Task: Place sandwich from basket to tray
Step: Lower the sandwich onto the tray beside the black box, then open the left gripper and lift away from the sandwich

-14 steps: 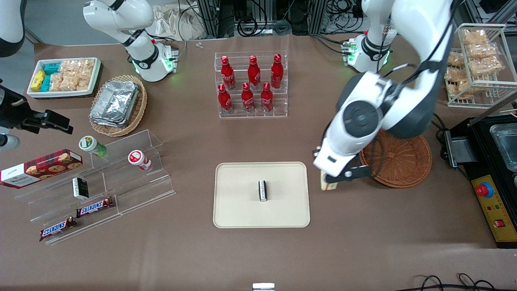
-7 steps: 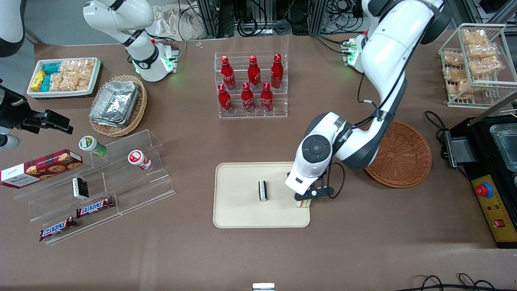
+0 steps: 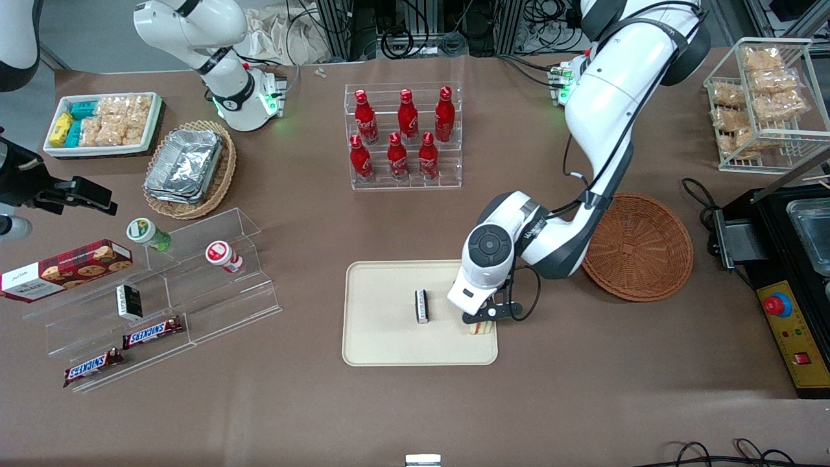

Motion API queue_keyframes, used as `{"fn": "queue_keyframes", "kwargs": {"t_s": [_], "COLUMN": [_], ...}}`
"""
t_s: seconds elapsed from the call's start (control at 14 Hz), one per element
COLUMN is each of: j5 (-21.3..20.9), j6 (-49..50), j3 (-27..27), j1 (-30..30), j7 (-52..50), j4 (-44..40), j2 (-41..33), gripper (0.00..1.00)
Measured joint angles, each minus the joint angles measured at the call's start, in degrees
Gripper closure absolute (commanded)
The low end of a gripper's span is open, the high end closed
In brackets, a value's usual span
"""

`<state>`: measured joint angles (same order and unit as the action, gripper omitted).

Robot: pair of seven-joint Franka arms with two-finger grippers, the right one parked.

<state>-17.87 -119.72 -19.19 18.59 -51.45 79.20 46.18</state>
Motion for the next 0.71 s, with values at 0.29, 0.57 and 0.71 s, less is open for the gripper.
{"fn": "queue_keyframes", "kwargs": {"t_s": [0.29,0.57,0.71], "j5": [-1.5,-1.7,-1.8], "j6": [-0.5,-0.5,-0.5], "j3": [0.0,0.0,0.0], "j1": [0.1,0.2,0.2], "j7": [-0.9,-0.9,-1.1], "j4": [0.0,-0.4,-0.7], "j2": [0.4,0.4,0.3], "gripper": [0.00,0.00,0.00]}}
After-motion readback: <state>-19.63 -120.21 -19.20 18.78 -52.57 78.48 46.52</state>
